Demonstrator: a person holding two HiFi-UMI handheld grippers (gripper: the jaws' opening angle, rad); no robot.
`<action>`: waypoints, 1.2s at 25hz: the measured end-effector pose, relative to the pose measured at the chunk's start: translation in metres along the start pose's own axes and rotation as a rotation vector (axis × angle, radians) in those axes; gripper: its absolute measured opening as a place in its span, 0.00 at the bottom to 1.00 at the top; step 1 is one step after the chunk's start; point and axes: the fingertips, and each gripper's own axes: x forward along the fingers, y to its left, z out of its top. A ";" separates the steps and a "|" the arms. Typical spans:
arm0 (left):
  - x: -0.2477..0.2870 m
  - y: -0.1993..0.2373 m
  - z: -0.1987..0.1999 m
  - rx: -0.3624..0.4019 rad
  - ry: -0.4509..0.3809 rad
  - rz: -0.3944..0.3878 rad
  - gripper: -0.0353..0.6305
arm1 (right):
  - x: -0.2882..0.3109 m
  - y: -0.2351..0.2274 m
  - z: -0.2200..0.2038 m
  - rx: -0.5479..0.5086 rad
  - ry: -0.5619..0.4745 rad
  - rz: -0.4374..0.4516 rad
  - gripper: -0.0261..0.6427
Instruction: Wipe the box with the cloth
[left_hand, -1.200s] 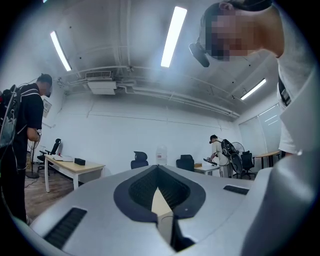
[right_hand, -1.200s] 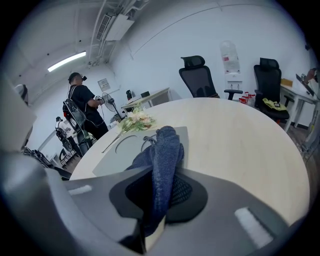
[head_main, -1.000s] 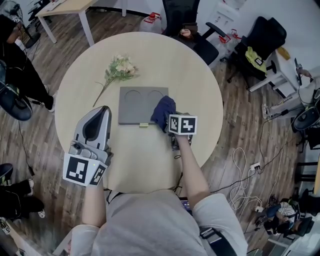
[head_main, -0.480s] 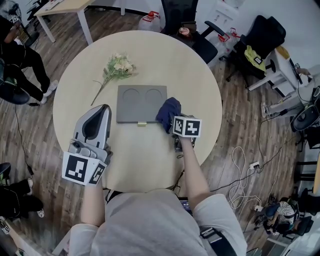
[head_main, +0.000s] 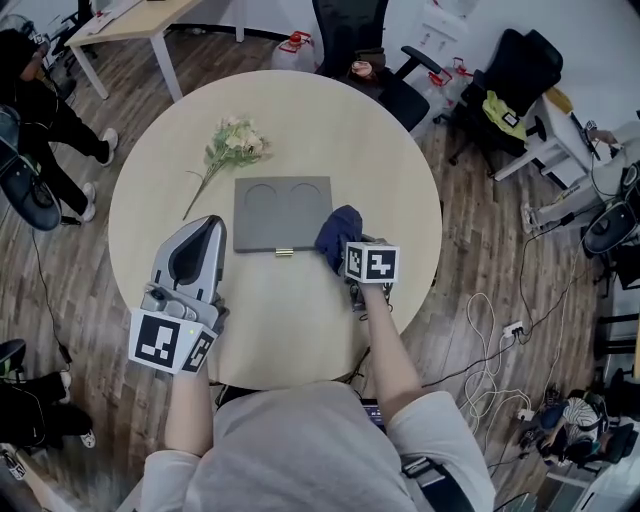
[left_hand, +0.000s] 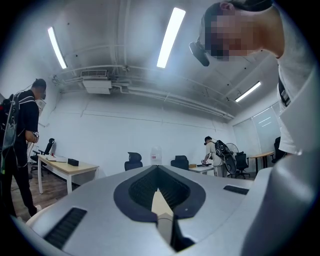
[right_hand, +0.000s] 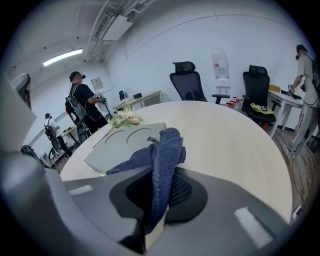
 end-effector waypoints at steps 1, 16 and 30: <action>-0.001 0.001 0.002 -0.001 -0.005 -0.005 0.06 | -0.002 0.001 -0.001 0.000 -0.006 -0.004 0.11; -0.059 0.004 0.028 0.013 -0.036 -0.065 0.06 | -0.100 0.080 0.027 -0.149 -0.351 -0.054 0.11; -0.100 -0.002 0.044 0.018 -0.070 -0.118 0.06 | -0.185 0.131 0.024 -0.186 -0.528 -0.119 0.11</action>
